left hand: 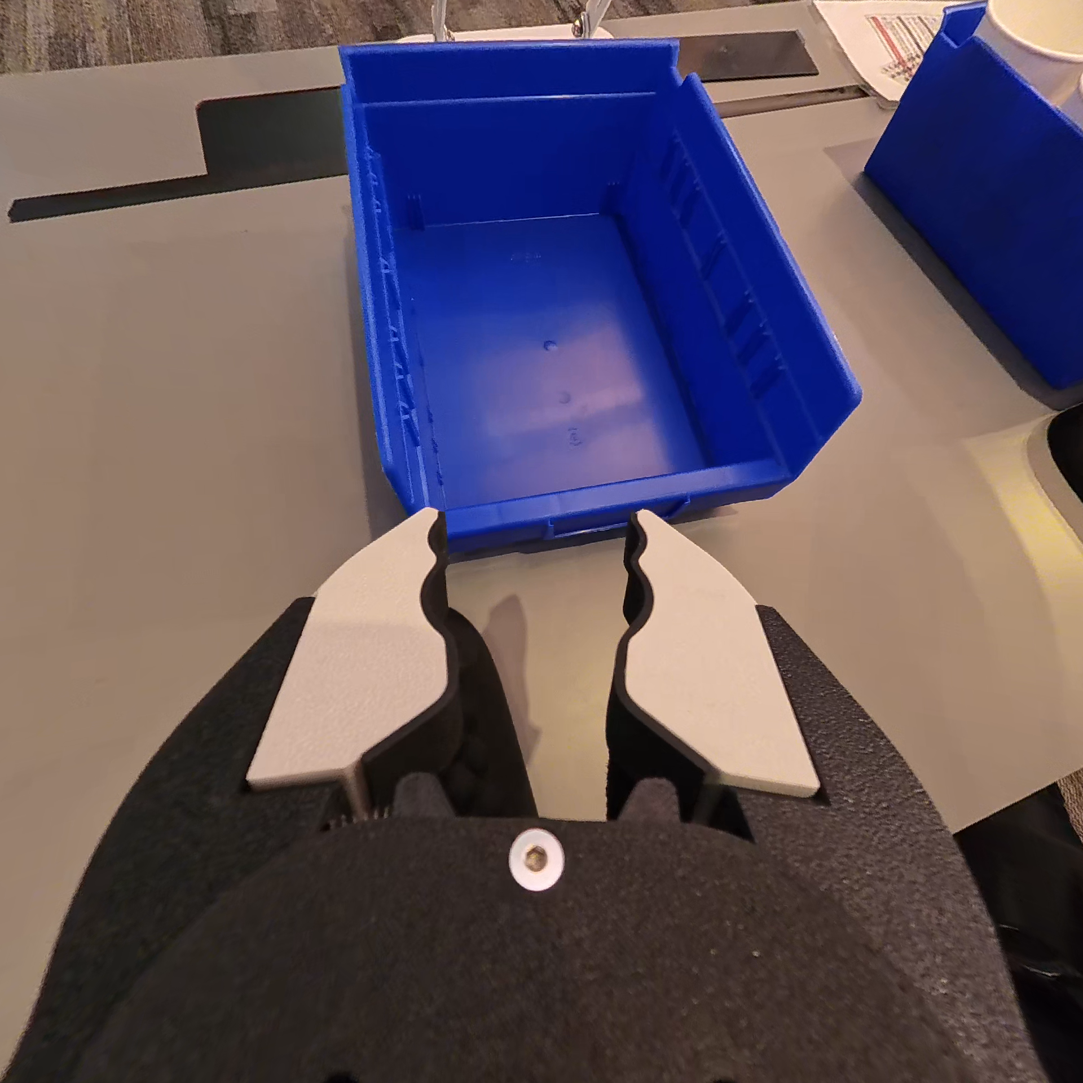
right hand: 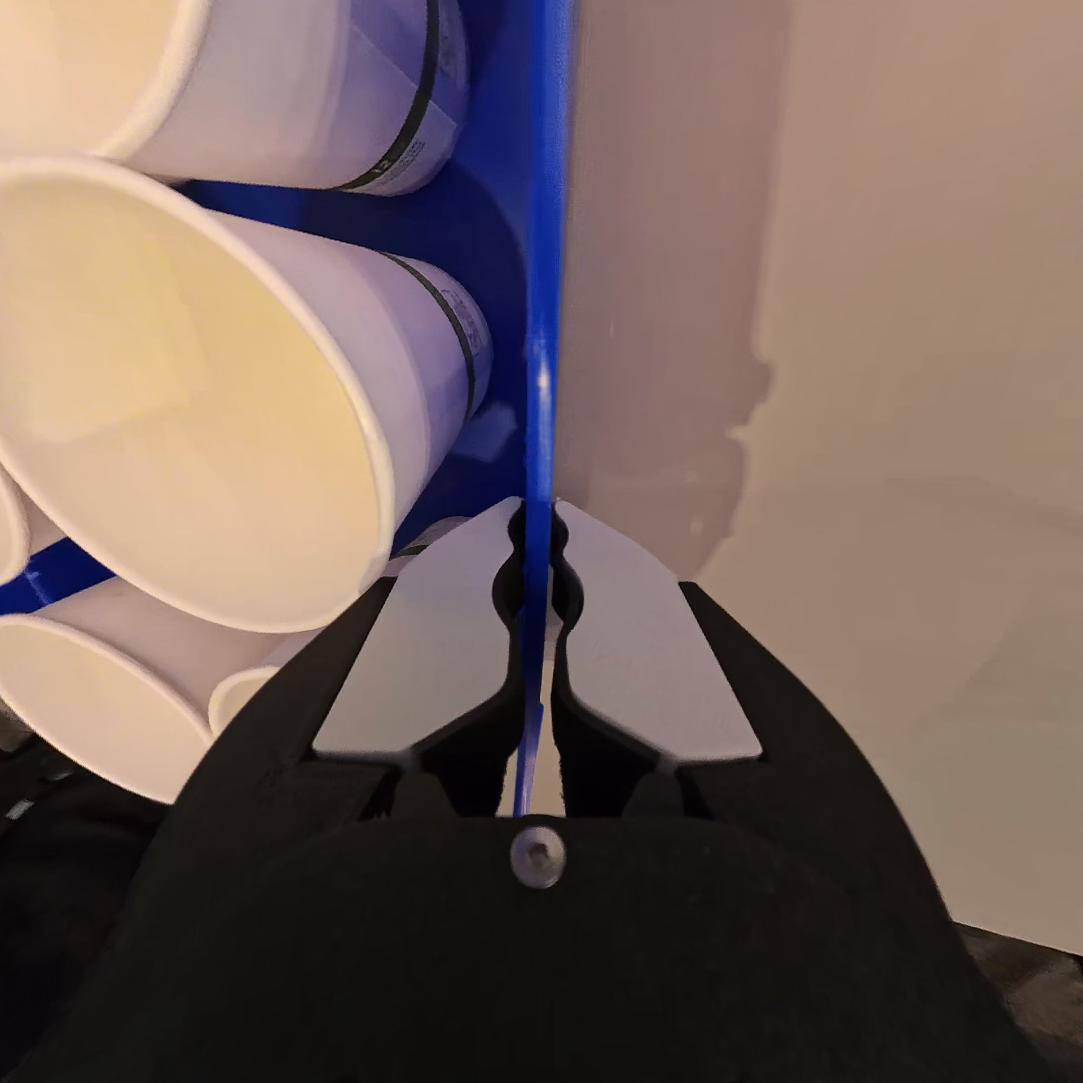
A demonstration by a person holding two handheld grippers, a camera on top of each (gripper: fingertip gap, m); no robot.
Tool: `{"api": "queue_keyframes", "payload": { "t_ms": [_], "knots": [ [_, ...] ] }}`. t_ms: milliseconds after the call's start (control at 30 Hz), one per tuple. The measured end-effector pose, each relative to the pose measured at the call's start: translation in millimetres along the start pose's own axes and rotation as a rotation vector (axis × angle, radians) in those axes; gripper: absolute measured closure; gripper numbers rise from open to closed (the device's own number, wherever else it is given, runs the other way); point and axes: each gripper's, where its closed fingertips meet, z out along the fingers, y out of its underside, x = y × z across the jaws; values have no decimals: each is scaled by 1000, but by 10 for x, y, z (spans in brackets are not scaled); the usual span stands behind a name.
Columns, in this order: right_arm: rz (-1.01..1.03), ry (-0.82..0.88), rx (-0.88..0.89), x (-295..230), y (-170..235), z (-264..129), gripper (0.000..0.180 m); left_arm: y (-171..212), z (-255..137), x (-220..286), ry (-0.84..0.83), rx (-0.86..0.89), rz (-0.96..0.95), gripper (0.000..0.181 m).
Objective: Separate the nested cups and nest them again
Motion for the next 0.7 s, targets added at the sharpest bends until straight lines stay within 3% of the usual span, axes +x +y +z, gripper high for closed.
{"api": "queue_keyframes", "payload": {
  "t_ms": [300,700],
  "knots": [
    [56,-71,43,-85,54,-172,175,37,-103,-143,-9,27,-30,123],
    [34,-21,93,-608,143,-854,175,74,-274,-364,-14,80,-67,123]
  ]
}}
